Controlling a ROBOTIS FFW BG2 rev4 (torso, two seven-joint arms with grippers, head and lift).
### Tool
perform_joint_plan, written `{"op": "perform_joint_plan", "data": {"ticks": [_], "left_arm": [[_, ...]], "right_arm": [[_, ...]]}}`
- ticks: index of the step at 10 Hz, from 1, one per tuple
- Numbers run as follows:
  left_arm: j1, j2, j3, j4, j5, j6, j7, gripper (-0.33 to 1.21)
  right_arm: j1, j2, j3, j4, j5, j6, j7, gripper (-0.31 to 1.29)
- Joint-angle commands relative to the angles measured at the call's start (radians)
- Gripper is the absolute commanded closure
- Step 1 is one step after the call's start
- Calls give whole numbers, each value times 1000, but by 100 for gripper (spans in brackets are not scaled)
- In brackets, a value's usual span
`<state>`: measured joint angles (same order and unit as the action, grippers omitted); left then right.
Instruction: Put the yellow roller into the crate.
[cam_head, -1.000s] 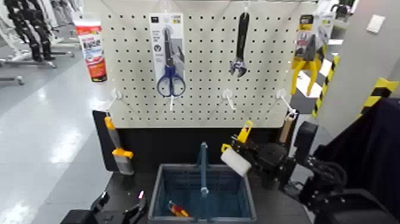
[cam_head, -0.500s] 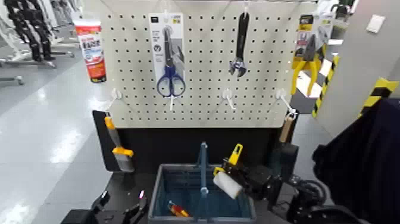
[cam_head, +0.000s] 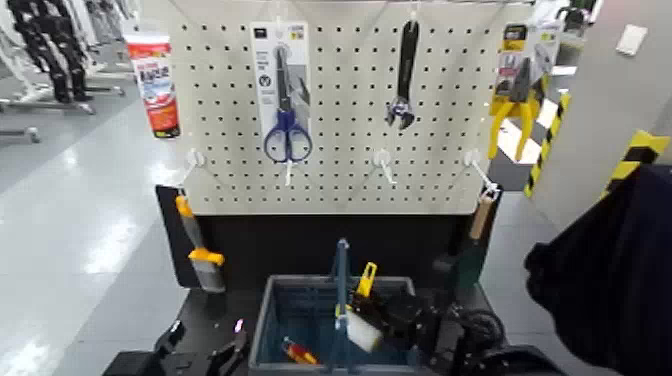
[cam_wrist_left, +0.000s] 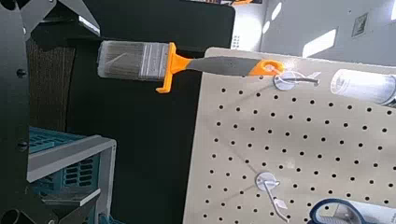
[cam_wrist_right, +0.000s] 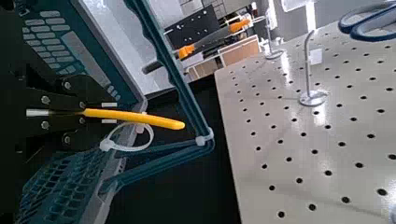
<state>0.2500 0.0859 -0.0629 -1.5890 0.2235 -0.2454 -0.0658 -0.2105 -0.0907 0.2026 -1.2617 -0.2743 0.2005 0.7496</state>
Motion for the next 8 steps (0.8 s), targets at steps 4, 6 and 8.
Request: {"op": "perform_joint_plan", "data": {"ticks": [4,6,8], "left_arm": [[-5,3,-2,0,0,-2,0,11],[-6,5,-2,0,0,-2,-2,11],[-9,6,-2,0,0,-2,-3,11]], "right_arm": [[-7,-6,-2,-8,29,25,42,21],[-4,-9,-17,-38,58,42,50,5],[17,-14,-48,-114,113,57,36,5]]}}
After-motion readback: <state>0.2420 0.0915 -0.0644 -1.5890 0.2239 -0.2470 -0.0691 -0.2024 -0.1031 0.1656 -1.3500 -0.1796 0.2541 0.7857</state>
